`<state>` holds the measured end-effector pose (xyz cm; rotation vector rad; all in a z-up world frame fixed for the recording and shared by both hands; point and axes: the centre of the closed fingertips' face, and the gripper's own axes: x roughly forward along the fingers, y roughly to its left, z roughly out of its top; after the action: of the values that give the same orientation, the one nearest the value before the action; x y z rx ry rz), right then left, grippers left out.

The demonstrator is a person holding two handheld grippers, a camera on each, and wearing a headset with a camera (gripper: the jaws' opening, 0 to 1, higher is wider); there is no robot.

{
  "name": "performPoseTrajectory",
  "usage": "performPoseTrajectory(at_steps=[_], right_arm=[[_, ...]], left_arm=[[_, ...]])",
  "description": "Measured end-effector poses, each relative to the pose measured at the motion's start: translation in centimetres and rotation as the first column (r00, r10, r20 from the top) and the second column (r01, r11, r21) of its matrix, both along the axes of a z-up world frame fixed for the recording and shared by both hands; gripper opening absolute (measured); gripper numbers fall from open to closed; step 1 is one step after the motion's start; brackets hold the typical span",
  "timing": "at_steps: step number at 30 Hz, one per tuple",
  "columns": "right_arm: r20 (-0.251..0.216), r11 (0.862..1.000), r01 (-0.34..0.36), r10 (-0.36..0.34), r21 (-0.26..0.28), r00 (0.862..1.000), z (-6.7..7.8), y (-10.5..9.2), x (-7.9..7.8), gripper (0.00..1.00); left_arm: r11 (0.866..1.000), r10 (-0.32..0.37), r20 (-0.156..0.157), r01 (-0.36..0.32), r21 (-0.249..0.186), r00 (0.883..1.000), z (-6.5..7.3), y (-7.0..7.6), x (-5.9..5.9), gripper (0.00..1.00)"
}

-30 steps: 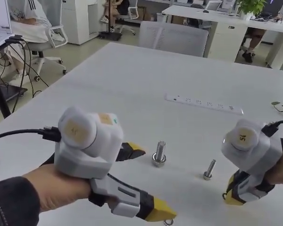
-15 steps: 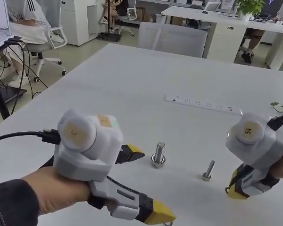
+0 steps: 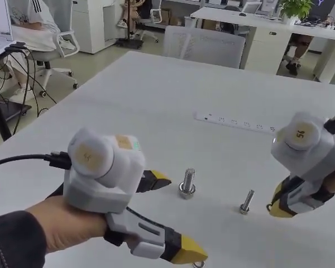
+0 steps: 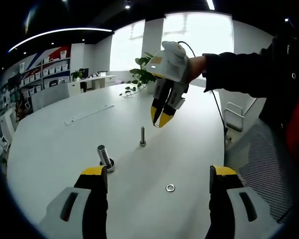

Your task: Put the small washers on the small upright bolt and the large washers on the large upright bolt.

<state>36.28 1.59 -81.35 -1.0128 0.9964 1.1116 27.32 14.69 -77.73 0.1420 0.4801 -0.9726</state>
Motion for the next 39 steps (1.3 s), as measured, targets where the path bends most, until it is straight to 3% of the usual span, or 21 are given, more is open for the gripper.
performPoseTrajectory(at_steps=[6, 14, 39], right_arm=[[0.023, 1.000, -0.022, 0.022, 0.006, 0.999, 1.2, 1.1, 0.5, 0.13], [0.039, 0.998, -0.057, 0.057, -0.006, 0.998, 1.6, 2.2, 1.1, 0.13], [-0.001, 0.994, -0.097, 0.098, -0.043, 0.995, 0.0, 2.3, 2.0, 0.13]], left_arm=[[1.000, 0.005, 0.003, -0.005, -0.003, 1.000, 0.1, 0.0, 0.1, 0.84], [1.000, 0.007, 0.004, -0.007, -0.004, 1.000, 0.1, 0.1, 0.1, 0.84], [1.000, 0.020, 0.000, -0.020, -0.006, 1.000, 0.2, 0.0, 0.4, 0.84]])
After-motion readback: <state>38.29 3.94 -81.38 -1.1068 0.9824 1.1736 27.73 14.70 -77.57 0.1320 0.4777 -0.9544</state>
